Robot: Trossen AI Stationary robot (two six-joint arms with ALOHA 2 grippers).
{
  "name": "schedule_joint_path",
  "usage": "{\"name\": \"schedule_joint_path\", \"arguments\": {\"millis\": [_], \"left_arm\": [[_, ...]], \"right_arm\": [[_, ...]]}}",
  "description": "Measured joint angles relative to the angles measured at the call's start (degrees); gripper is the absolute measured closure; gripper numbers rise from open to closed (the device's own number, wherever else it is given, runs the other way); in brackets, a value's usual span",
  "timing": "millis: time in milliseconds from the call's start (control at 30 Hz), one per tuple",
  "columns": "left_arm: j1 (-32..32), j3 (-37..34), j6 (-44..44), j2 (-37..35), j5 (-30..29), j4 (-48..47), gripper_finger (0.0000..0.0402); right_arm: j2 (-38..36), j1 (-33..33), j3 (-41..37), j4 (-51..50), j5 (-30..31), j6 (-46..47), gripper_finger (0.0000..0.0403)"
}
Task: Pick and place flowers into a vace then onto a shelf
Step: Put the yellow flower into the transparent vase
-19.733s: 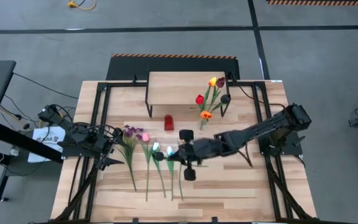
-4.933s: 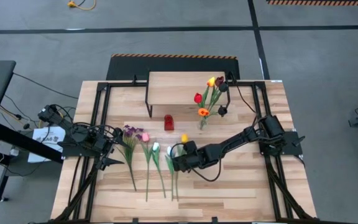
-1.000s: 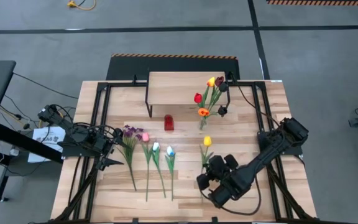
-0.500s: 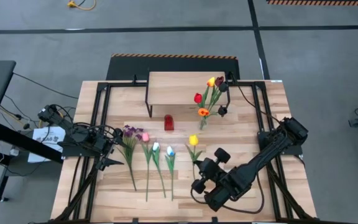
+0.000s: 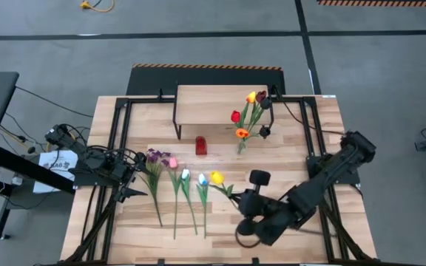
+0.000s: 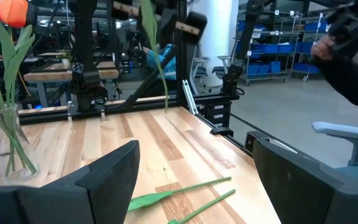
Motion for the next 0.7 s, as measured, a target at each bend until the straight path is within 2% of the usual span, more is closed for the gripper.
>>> {"name": "schedule_joint_path", "arguments": {"millis": [300,400,533,700], "left_arm": [[0.01,0.00,-0.01,0.00,-0.01,0.00,0.0099],[-0.01,0.01,-0.01,0.00,-0.01,-0.02,0.0099],[0.00,0.00,-0.01,-0.01,-0.01,0.00,0.0099],[0.01,-0.01,-0.01,-0.01,-0.01,0.00,0.0099]], "right_arm": [[-9.61,2.44,0.00,5.16,-7.41,-21.45,0.0403],[-12.54,3.62,-1.41,7.53,-7.62,-27.23,0.0403],[-18.71,4.49,-8.86,15.46,-7.82,-34.45,0.0403],[-28.84,5.12,-24.10,32.68,-7.79,-42.70,0.0403]]}}
